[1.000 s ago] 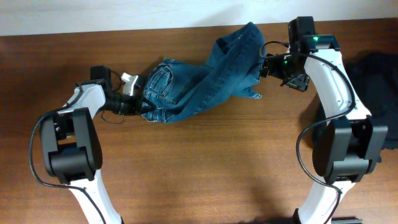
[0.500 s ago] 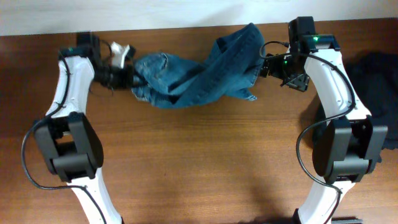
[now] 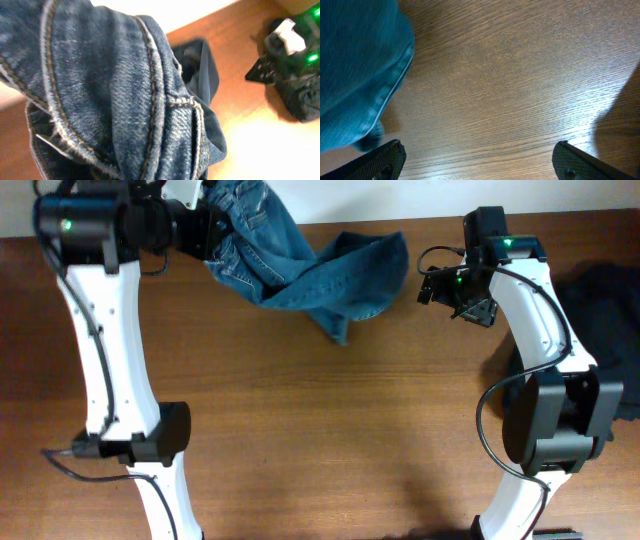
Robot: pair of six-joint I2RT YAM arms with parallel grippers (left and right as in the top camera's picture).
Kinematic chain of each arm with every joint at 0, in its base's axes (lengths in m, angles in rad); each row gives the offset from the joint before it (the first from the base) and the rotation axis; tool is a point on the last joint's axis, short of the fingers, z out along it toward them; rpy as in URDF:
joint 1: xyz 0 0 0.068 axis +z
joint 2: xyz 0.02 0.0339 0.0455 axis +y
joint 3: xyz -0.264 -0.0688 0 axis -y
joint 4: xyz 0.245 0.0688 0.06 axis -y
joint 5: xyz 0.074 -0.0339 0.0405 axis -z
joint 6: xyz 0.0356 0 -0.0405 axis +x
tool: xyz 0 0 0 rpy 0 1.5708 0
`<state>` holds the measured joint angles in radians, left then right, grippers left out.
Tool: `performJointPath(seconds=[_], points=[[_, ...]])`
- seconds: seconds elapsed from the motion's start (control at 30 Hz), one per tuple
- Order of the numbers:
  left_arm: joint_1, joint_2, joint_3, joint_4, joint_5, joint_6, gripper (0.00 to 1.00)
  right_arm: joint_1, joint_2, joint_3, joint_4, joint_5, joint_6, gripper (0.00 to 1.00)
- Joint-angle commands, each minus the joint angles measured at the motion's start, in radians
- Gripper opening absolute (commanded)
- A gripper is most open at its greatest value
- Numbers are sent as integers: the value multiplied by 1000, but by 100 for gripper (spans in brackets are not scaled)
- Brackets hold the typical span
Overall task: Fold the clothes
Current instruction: 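Lift the jeans high with the left gripper toward the back left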
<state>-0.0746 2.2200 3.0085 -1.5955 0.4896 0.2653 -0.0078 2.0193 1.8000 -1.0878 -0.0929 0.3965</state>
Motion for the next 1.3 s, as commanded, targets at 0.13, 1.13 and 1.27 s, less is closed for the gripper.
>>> performJointPath(seconds=[0.13,1.13,1.27], points=[[-37,-141,127,6,-43,-3,1,1,2,3,1,-1,8,99],[-37,-538,127,251,-43,-71,1,1,2,3,0,-1,8,99],[-37,-561,127,266,-40,-71,1,1,2,3,5,-21,9,99]])
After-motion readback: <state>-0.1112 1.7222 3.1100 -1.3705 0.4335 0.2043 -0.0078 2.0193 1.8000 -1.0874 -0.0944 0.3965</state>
